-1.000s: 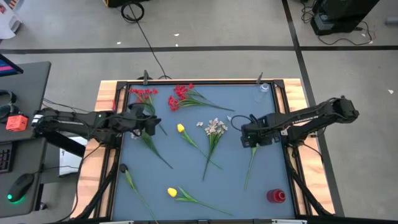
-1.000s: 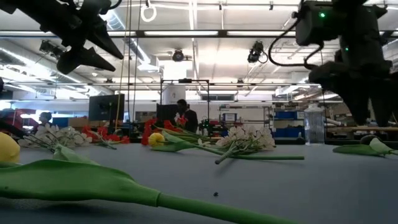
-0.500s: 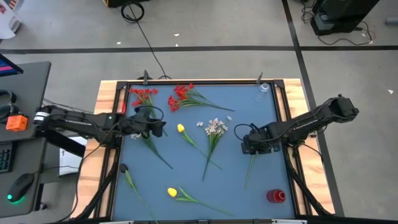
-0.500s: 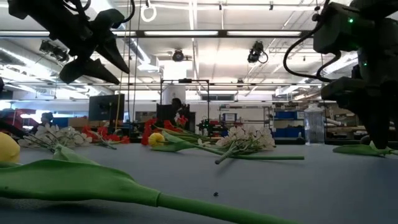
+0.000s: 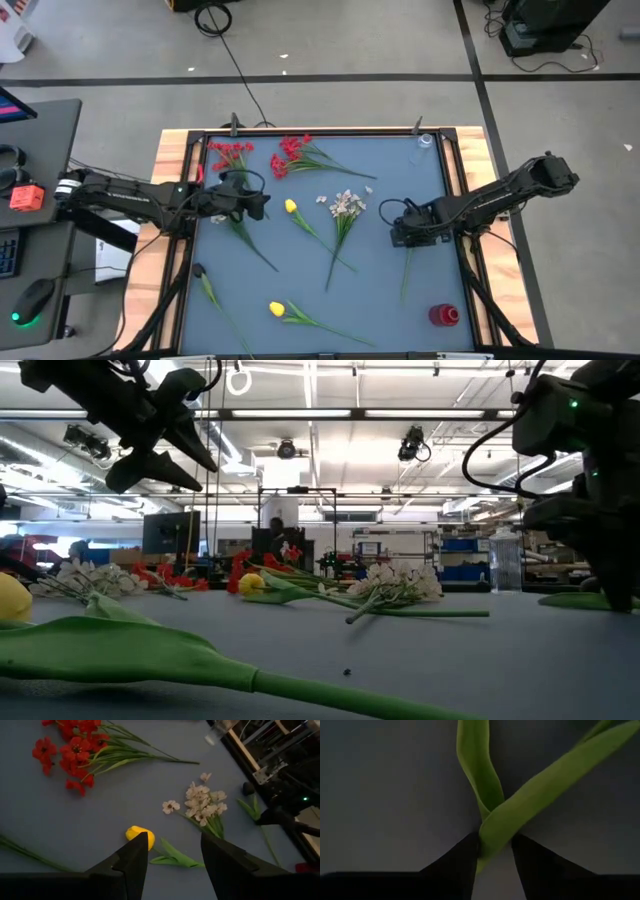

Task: Sort flowers into vase by color
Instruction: Put the right black flower into the transparent vase

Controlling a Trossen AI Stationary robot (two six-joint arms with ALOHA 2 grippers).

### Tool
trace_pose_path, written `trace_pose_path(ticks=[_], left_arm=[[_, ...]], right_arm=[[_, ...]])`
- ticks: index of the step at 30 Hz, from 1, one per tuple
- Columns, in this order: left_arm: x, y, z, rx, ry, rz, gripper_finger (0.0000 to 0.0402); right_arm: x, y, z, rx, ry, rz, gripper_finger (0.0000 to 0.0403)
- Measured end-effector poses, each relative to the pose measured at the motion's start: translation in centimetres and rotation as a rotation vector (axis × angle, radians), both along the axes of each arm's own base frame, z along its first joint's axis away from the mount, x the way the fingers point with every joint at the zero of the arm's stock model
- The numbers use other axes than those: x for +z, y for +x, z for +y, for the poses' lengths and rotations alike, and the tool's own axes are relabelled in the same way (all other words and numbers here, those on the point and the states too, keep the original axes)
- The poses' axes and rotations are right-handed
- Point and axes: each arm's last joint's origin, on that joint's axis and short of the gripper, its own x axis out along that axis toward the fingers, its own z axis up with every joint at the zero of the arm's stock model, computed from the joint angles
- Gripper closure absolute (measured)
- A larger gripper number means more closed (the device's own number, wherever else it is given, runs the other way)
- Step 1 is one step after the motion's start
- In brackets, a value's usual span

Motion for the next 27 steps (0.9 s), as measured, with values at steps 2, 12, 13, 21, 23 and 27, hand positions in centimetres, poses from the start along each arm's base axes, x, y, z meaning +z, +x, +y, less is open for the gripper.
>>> trace_pose_path(ticks=[2, 12, 13, 21, 23, 27], left_arm=[[0.0, 0.0, 0.0, 0.005, 0.003, 0.001, 0.0212], [0.1, 0.0, 0.0, 0.009, 0.006, -0.009, 0.0212], [0.1, 0.0, 0.0, 0.009, 0.006, -0.01, 0.0212], [0.1, 0.1, 0.0, 0.003, 0.002, -0.015, 0.0212], [0.1, 0.1, 0.0, 0.002, 0.001, -0.015, 0.0212], [0.1, 0.1, 0.0, 0.002, -0.005, -0.017, 0.0212]], right_arm=[[0.0, 0.0, 0.0, 0.012, -0.006, 0.0, 0.0278], [-0.1, -0.1, 0.0, 0.043, -0.013, 0.002, 0.0321], [-0.1, -0.1, 0.0, 0.048, -0.014, 0.001, 0.0325], [0.8, 1.3, -0.1, 0.079, -0.1, -0.096, 0.0354], [0.8, 1.4, -0.3, 0.081, -0.114, -0.109, 0.0359], [0.9, 1.8, -0.4, 0.083, -0.149, -0.161, 0.0368]])
